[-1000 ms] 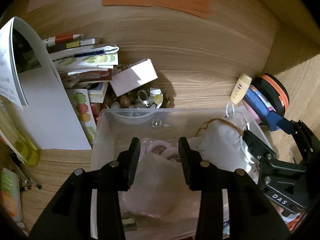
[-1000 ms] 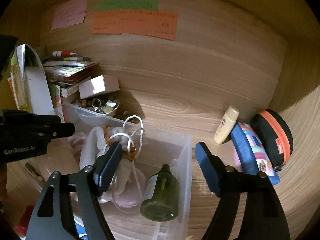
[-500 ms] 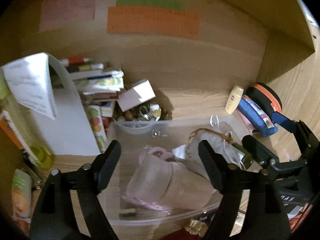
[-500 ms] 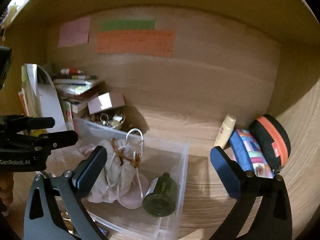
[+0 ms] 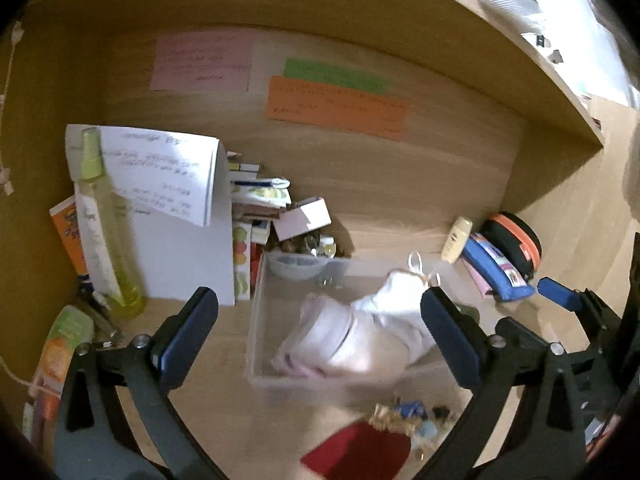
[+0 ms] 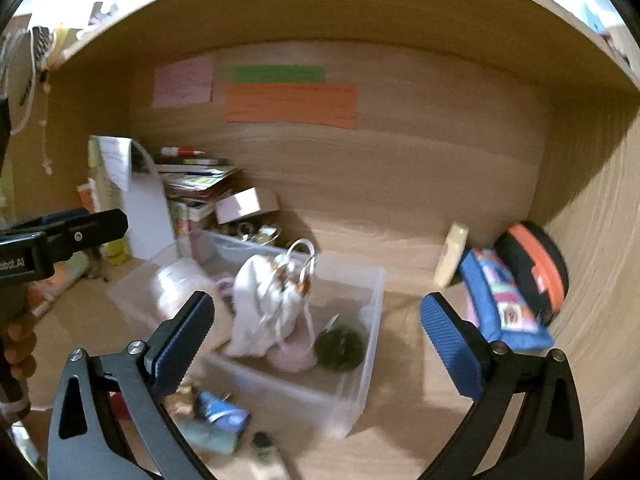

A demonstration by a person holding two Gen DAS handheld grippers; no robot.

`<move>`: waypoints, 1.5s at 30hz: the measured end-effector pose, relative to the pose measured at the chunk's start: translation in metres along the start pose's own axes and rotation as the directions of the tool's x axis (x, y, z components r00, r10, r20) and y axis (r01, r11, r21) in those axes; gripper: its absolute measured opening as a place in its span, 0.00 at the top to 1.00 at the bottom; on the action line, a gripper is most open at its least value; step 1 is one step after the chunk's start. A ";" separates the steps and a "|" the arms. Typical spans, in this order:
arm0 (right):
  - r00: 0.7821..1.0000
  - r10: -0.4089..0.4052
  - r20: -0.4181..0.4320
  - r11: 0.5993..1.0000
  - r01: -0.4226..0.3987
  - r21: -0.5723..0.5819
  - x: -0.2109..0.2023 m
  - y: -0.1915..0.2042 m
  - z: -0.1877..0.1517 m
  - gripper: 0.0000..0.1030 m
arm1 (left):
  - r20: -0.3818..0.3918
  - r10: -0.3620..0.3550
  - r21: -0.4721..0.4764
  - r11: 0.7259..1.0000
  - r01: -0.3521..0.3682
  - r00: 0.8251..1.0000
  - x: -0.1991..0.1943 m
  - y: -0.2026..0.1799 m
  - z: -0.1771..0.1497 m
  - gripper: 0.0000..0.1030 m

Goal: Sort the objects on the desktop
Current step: 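Open both tools to release the bottle and roll into the box, then withdraw both tools toward the red velvet pouch and white seashell, then grasp the red velvet pouch with the left tool while the right tool grasps the seashell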

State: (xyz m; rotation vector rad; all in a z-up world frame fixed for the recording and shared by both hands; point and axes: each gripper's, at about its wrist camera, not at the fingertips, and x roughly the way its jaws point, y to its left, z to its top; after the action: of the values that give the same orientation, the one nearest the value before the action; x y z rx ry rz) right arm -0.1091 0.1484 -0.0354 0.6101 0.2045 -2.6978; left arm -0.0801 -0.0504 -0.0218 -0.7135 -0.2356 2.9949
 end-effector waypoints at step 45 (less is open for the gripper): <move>0.936 0.220 -0.275 0.975 -0.217 0.042 -0.058 0.019 -0.147 0.42 | -0.374 -0.046 0.171 0.978 0.118 0.926 0.034 -0.041 -0.106 0.26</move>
State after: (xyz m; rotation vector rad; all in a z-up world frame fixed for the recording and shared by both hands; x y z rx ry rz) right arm 0.0043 0.1811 -0.1427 0.9569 0.1819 -2.3940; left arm -0.0621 0.0079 -0.1237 -1.1848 0.0406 2.6839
